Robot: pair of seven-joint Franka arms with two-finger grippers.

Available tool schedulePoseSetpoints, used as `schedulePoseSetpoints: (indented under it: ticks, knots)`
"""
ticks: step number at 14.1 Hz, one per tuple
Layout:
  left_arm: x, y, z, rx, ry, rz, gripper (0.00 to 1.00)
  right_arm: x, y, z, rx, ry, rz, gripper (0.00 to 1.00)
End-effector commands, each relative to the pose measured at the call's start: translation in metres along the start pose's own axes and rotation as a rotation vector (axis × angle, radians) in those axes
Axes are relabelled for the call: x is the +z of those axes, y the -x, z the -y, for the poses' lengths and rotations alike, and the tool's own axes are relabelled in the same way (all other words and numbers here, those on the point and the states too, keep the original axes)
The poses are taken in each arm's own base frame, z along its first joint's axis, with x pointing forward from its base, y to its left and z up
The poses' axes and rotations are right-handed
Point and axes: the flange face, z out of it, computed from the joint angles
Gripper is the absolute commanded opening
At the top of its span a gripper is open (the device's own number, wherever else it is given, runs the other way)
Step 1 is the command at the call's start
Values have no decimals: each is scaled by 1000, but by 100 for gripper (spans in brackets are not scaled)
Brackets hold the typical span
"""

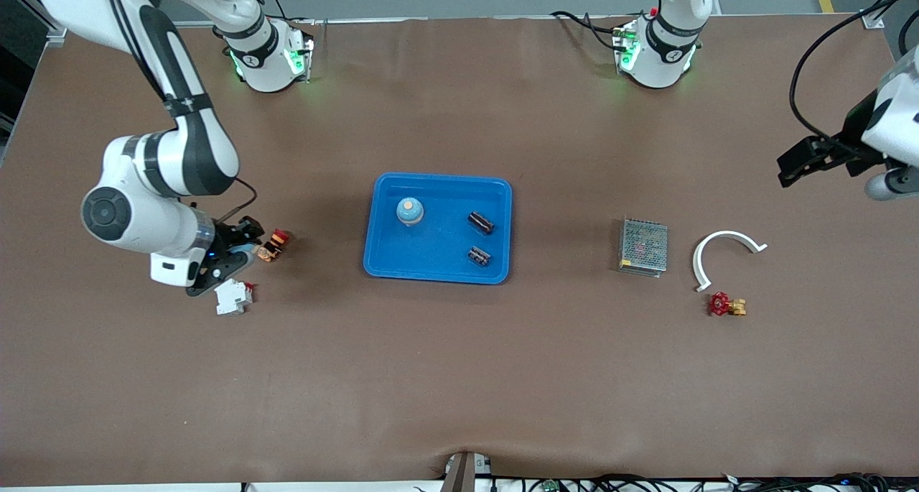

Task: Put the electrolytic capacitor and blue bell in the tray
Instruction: 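Carry the blue bell over the tray with the right gripper and lower it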

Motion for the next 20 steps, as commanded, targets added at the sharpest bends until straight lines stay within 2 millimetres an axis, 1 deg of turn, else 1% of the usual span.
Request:
schedulePoseSetpoints:
  ticks: [1, 2, 3, 5, 6, 7, 9, 10, 11, 12, 14, 16, 19, 20]
  knots:
    - [-4, 19, 10, 31, 40, 16, 100, -10, -17, 29, 87, -8, -15, 39]
    - [-7, 21, 16, 21, 42, 12, 100, -10, -23, 41, 117, -11, -22, 39]
    - [-8, 23, 18, 21, 43, 10, 100, -11, -30, 55, 146, -9, -32, 39]
    - [-10, 26, 21, 32, 45, 7, 100, -13, -45, 89, 221, 3, -60, 39]
    - [-12, 27, 23, 44, 46, 4, 100, -12, -52, 108, 261, 6, -74, 39]
    - [-14, 29, 26, 44, 46, -1, 100, -10, -58, 130, 301, 10, -90, 39]
    - [-14, 29, 31, 36, 46, 1, 100, 0, -70, 158, 361, 12, -109, 39]
    - [-14, 28, 36, 26, 47, 0, 100, 6, -76, 165, 387, 12, -123, 39]
    - [-14, 28, 37, 24, 56, 1, 100, 11, -80, 171, 410, 10, -132, 39]
    - [-14, 28, 39, 20, 66, 2, 100, 15, -87, 184, 425, 9, -146, 39]
    - [-13, 28, 46, 7, 67, 6, 100, 26, -99, 201, 459, 8, -156, 39]
    - [-14, 29, 43, 11, 70, 3, 100, 35, -111, 219, 484, 8, -161, 39]
    - [-14, 28, 43, 10, 70, 5, 100, 58, -119, 239, 502, 10, -154, 39]
    - [-14, 28, 43, 10, 70, 3, 100, 70, -121, 245, 506, 11, -159, 39]
